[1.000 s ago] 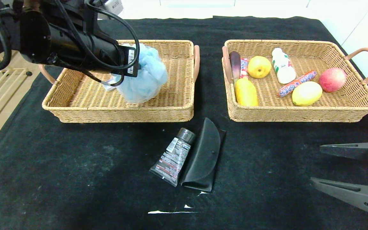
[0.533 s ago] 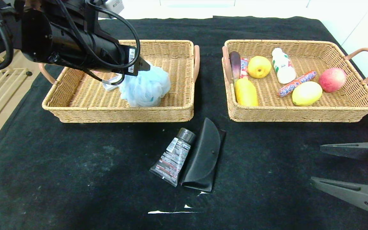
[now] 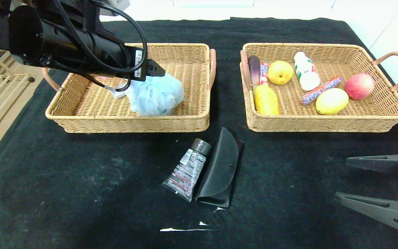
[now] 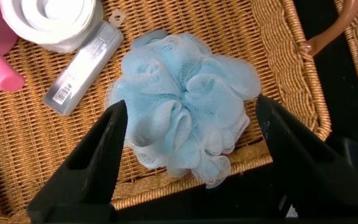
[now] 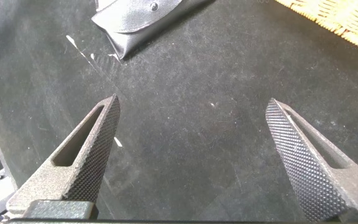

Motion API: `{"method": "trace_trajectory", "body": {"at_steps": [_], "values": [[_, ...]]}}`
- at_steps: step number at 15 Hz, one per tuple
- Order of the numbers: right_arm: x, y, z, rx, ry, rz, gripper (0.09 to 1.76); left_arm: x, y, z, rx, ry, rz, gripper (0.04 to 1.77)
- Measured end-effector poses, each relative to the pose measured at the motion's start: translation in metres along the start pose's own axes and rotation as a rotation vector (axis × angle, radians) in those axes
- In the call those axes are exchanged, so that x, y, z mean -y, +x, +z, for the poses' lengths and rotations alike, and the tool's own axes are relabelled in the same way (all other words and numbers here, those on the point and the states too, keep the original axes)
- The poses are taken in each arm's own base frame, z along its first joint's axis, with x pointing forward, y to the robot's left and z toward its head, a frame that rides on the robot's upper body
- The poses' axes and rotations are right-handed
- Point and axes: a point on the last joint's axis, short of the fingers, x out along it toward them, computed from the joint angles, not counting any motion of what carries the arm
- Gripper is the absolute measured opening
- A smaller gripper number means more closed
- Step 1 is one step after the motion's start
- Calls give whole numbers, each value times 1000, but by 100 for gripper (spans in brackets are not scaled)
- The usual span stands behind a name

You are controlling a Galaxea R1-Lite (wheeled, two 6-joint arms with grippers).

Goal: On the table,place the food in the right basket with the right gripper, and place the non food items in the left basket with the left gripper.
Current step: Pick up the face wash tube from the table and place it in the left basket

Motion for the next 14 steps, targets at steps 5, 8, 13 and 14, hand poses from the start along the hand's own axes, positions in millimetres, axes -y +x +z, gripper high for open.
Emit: {"method": "trace_trajectory", "body": {"at_steps": [5, 8, 13, 14], "values": [[-1, 1, -1, -4, 1, 8, 171, 18, -29, -19, -64, 40, -70, 161], [-1, 2, -2, -8, 1, 13, 171, 35, -45, -44, -132, 86, -120, 164], [-2, 3, -3, -12, 1, 21, 171, 57, -52, -77, -227, 107, -150, 168], [-2, 3, -3, -12, 1, 23, 171, 61, -51, -81, -234, 106, -148, 168]]}}
